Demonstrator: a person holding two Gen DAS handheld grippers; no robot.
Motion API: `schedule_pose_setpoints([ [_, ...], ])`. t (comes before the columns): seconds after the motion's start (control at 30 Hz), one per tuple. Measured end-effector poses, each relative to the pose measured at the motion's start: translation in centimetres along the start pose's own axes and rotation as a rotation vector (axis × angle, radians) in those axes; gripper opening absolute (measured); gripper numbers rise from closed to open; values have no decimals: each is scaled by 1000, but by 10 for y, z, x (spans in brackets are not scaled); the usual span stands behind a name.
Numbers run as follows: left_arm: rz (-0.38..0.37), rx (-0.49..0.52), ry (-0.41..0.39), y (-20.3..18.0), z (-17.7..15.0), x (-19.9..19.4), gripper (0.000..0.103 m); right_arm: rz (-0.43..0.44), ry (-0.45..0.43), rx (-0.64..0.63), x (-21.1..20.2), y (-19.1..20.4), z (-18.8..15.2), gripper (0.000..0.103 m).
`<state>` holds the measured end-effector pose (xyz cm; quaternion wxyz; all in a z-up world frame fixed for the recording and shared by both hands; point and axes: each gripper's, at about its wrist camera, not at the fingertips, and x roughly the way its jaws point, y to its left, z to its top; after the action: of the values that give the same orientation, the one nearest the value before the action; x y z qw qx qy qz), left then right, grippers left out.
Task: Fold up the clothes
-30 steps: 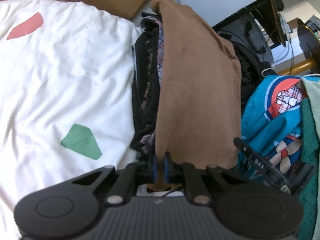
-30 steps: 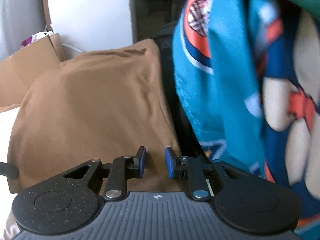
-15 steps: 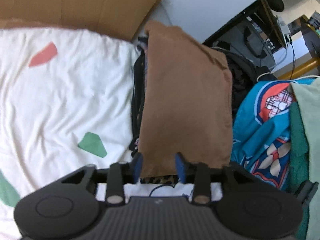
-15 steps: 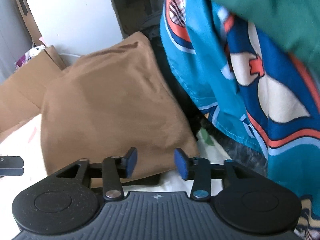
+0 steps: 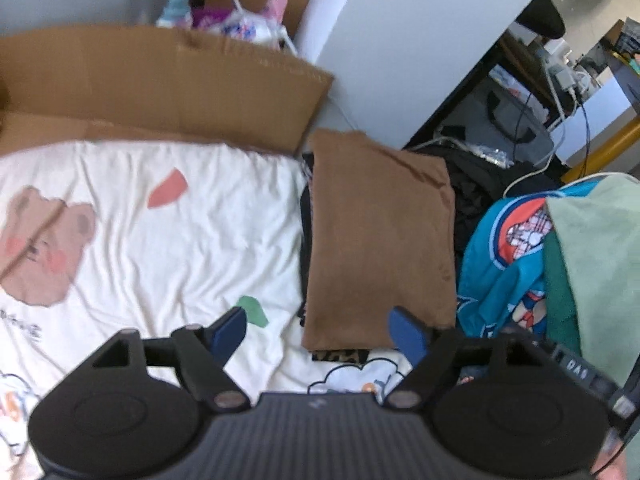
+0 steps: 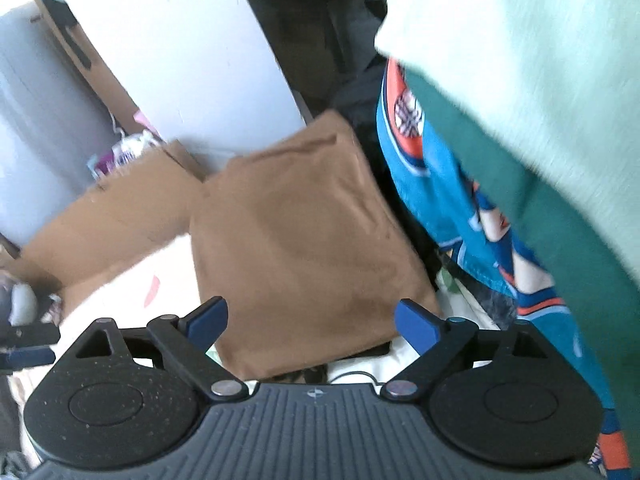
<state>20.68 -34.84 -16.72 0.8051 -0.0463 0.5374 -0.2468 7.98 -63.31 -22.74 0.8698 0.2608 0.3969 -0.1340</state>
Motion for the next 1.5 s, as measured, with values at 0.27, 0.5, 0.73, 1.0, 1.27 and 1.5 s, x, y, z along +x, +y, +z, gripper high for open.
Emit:
schedule_pose_setpoints([
  [0.27,77,5,-51,-2,18,-74,91,53,22,7,-48,19,26,95],
  [0.5,161,-45,-116,17,20,-145,95,110,32,-89,-85,62,58,100],
  [0.73,261,-65,-169,39,25,-221,99,123,81,-111,-113,84,86,101],
  [1.0,337,-64,-177,68,10,-289,102,170,104,-161,-145,110,83,101],
  [1.27,393,-89,-184,92,-24,-332,102,200,104,-208,-171,136,66,102],
  [1.5,425,-89,-193,100,-55,-349,102,223,108,-258,-191,159,51,102],
])
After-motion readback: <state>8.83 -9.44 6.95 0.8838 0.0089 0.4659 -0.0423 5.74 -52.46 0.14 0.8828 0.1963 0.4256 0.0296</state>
